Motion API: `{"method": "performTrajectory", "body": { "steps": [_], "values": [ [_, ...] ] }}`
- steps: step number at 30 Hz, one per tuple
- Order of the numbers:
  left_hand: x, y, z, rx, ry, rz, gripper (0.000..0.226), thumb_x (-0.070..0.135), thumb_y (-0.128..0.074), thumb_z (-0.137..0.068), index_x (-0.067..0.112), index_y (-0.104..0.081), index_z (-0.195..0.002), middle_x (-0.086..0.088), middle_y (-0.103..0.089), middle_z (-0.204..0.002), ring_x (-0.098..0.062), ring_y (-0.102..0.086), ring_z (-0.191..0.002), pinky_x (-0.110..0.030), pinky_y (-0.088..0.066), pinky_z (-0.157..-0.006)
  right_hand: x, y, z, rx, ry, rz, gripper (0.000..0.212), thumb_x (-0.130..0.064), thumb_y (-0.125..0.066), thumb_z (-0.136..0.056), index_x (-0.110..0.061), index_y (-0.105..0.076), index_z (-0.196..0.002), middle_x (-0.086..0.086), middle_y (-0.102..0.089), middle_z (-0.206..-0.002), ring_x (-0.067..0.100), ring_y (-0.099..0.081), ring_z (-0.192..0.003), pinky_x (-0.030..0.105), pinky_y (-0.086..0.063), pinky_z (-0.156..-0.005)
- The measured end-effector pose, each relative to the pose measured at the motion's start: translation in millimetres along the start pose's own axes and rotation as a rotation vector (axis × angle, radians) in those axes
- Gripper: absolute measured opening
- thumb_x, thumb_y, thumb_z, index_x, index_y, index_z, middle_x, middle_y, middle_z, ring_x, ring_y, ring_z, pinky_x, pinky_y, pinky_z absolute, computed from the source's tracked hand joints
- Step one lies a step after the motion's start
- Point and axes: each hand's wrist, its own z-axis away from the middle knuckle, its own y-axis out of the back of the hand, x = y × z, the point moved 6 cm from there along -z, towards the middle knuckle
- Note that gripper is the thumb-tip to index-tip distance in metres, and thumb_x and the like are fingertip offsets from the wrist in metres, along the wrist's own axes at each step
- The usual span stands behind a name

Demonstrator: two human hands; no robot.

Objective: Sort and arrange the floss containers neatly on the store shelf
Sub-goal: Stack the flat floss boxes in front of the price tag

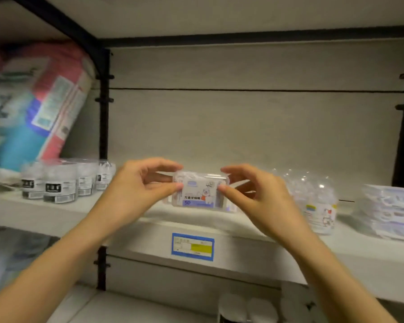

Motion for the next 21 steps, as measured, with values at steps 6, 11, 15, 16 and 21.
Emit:
{"method": "performTrajectory", "body": {
  "steps": [6,11,15,16,21],
  "values": [
    [-53,29,-43,-0.062,0.011,-0.061,0.030,0.003,-0.074,-0.071,0.008,-0.068,-0.101,0.001,-0.071,-0.097,0.000,-0.065,-0.075,-0.005,-0.050,-0.069,-7,-49,-35,-0.010,-0.102,0.069,0.033,-0.033,-0.064,-0.084,-0.024,-0.056,-0.114,-0.017,-0.056,-0.085,-0.004,-0.058,-0.070,0.018,-0.053,-0.068],
    [-87,18,-44,-0.164,0.083,-0.062,0.027,0.002,-0.074,-0.072,0.011,-0.068,-0.096,0.004,-0.069,-0.090,0.001,-0.064,-0.072,-0.001,-0.046,-0.062,4,-69,-33,-0.074,-0.197,0.161,0.030,-0.031,-0.065,-0.083,-0.020,-0.059,-0.110,-0.004,-0.067,-0.099,0.006,-0.062,-0.080,0.025,-0.054,-0.076],
    [-93,19,-45,-0.183,0.062,-0.107,0.024,0.007,-0.075,-0.073,0.018,-0.069,-0.093,0.009,-0.069,-0.089,0.009,-0.062,-0.070,0.000,-0.044,-0.061,9,-75,-29,-0.077,-0.235,0.184,0.028,-0.030,-0.066,-0.083,-0.020,-0.059,-0.109,-0.005,-0.066,-0.105,0.007,-0.062,-0.084,0.024,-0.053,-0.078],
    [-93,19,-45,-0.184,0.050,-0.140,0.025,0.009,-0.075,-0.073,0.019,-0.069,-0.094,0.010,-0.069,-0.087,0.010,-0.062,-0.069,0.000,-0.043,-0.060,9,-75,-28,-0.075,-0.236,0.190,0.028,-0.029,-0.066,-0.083,-0.020,-0.059,-0.109,-0.007,-0.064,-0.107,0.006,-0.061,-0.083,0.022,-0.052,-0.077],
    [-92,18,-48,-0.155,-0.031,-0.308,0.028,0.009,-0.076,-0.071,0.016,-0.071,-0.098,0.006,-0.066,-0.093,-0.005,-0.063,-0.076,0.000,-0.040,-0.060,8,-79,-32,-0.057,-0.233,0.247,0.023,-0.026,-0.067,-0.083,-0.017,-0.061,-0.103,-0.004,-0.065,-0.107,0.010,-0.064,-0.084,0.029,-0.054,-0.079]
  ]
}}
